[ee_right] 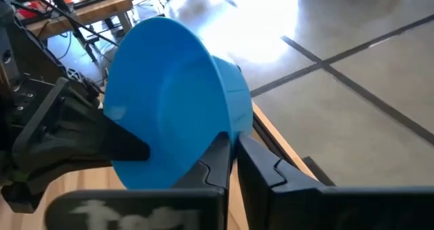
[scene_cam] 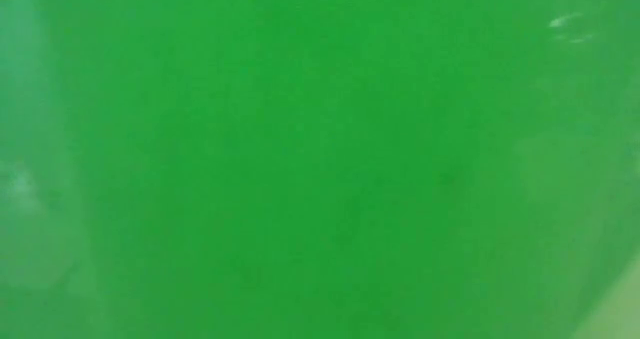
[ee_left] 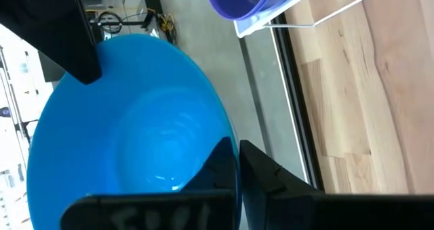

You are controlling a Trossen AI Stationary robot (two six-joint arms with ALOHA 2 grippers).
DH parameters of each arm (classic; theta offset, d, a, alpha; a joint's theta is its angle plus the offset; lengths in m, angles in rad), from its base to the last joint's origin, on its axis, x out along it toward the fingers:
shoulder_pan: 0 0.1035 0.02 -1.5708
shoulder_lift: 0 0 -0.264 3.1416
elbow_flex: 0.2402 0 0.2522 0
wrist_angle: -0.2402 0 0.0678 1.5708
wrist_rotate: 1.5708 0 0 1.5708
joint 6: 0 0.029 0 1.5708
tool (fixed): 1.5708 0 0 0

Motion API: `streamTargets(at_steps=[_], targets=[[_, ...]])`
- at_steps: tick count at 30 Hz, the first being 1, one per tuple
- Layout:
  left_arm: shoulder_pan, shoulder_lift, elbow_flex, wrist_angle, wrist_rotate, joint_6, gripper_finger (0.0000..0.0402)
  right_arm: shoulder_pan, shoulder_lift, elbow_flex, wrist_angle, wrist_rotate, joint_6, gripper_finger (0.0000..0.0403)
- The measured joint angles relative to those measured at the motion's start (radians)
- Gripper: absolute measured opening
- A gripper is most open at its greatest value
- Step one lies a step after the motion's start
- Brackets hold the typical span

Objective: Pick & Place Mini bowls
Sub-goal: Stack the blue bowl on top of the blue bowls on the shelf

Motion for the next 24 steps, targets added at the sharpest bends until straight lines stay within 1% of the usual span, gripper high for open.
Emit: streamTargets(at_steps=[5,14,24], targets=[[0.0,0.0,0.0,0.0,0.017,0.0,0.0004,0.0,0.0,0.0,-0.002,-0.001,0.004,0.0012],[0.006,0.0,-0.002,-0.001,0.019,-0.002,0.0005,0.001,0.0,0.0,-0.001,-0.004,0.003,0.0011],[0.016,0.0,-0.033,0.002,0.018,-0.011,0.0005,0.003,0.002,-0.002,-0.003,0.011,-0.002,0.0011]])
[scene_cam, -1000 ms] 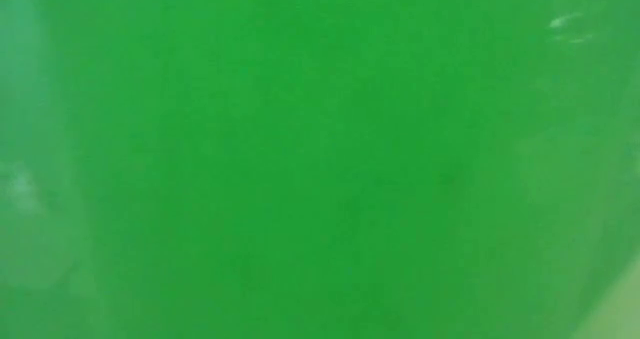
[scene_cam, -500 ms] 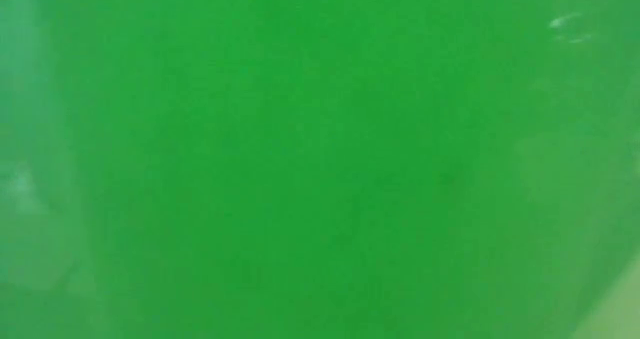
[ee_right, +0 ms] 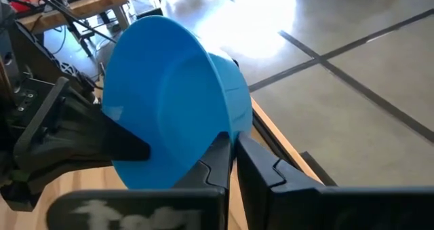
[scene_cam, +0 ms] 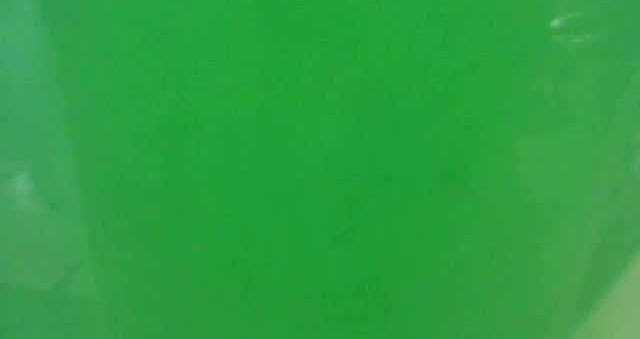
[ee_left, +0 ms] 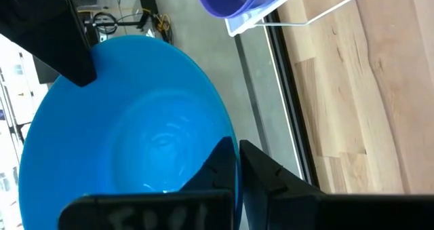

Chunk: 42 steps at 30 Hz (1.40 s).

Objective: Pick & Place Mini bowls
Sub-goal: Stack the blue bowl on top of the blue bowls on the shelf

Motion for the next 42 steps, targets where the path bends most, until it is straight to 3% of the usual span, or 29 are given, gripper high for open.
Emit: streamTargets(at_steps=[4,11,14,22,30,42], targets=[[0.0,0.0,0.0,0.001,-0.001,-0.009,0.0019,0.0,0.0,0.0,-0.001,0.004,-0.005,0.0011],[0.0,-0.003,-0.001,0.003,-0.01,-0.013,0.009,0.0,0.0,0.0,-0.004,0.012,-0.019,0.001],[0.0,-0.003,-0.001,0.007,-0.01,-0.019,0.0106,0.001,0.0,0.0,-0.01,0.069,-0.036,0.001],[-0.03,-0.009,-0.002,0.022,-0.01,-0.078,0.011,-0.046,-0.002,0.0,-0.038,0.234,-0.095,0.0009],[-0.063,-0.043,-0.002,0.026,-0.002,-0.169,0.011,-0.133,-0.018,0.001,-0.097,0.243,0.1,0.0009],[-0.065,-0.167,-0.002,0.032,0.027,-0.463,0.011,-0.208,-0.036,0.229,-0.512,0.241,0.156,0.001]])
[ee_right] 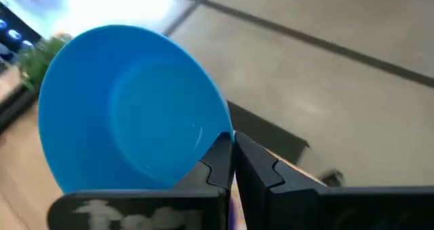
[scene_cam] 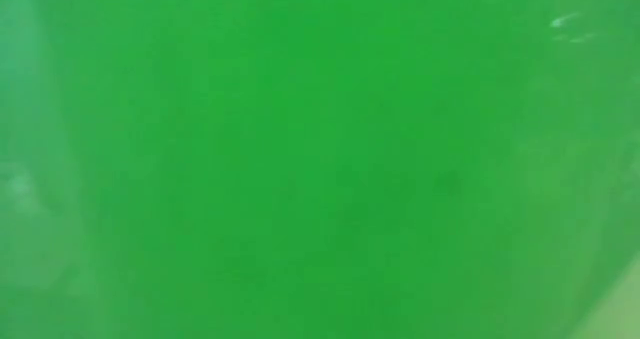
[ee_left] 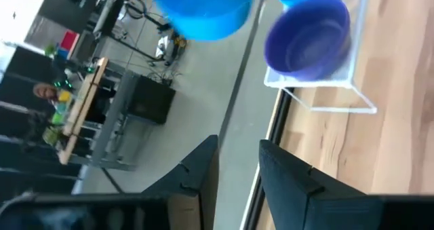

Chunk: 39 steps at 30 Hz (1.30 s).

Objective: Pick & Place Mini bowls
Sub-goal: Stack the blue bowl on top of the blue bowls on the shelf

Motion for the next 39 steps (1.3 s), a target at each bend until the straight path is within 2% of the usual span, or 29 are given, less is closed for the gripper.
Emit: streamTargets(at_steps=[8,15,19,24,39], targets=[[0.003,-0.039,0.0,0.005,-0.001,-0.105,0.011,-0.026,0.0,0.192,-0.427,-0.01,-0.144,0.001],[0.003,-0.045,0.0,0.047,-0.013,-0.127,0.011,-0.031,-0.015,0.201,-0.617,-0.002,-0.233,0.0011],[0.003,-0.055,0.0,0.05,-0.02,-0.161,0.011,-0.04,-0.016,0.177,-0.61,0.024,-0.234,0.0011],[0.003,-0.076,0.0,0.051,-0.038,-0.21,0.011,-0.046,-0.015,0.138,-0.607,0.183,-0.263,0.0011],[0.003,-0.136,0.0,0.055,-0.084,-0.181,0.011,-0.069,-0.015,-0.037,-0.487,0.171,-0.261,0.0011]])
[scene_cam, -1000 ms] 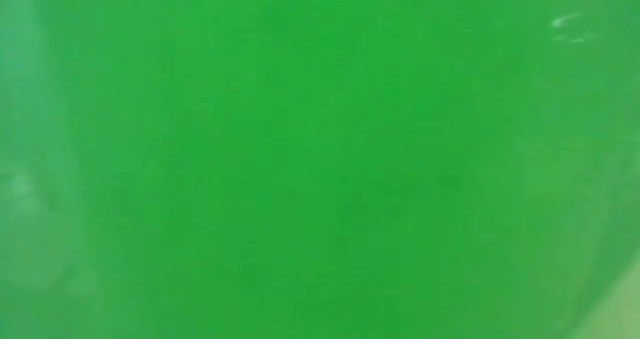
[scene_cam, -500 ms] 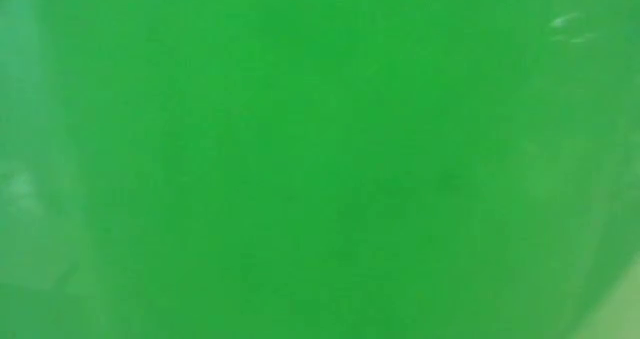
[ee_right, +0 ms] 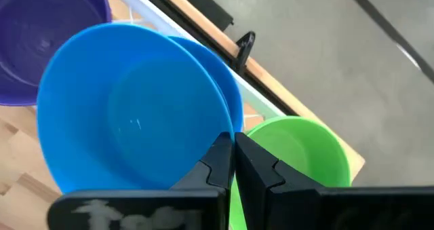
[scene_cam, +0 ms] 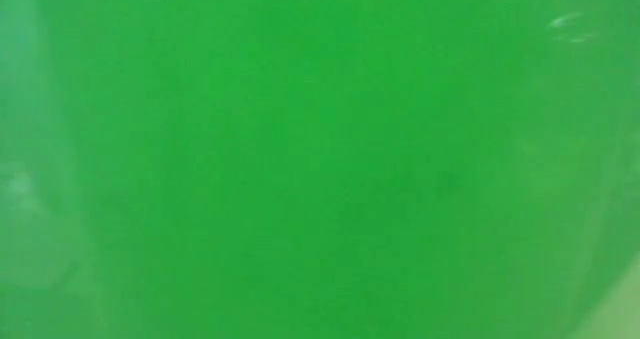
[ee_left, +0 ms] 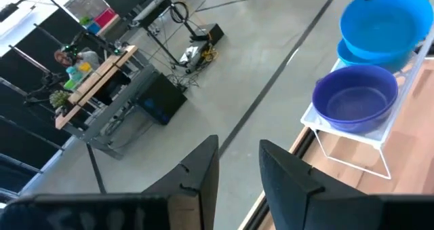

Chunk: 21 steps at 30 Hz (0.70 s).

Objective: Pick & Place Mini bowls
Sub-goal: Stack the blue bowl on top of the blue bowls on the shelf

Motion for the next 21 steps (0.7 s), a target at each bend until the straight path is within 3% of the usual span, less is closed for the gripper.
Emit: streamTargets(at_steps=[15,21], targets=[[0.0,-0.029,0.0,0.0,-0.001,0.031,0.011,0.0,0.0,-0.017,0.005,0.003,0.043,0.0013],[0.0,-0.029,0.0,0.0,0.001,0.032,0.011,0.001,0.0,-0.017,0.003,0.002,0.05,0.005]])
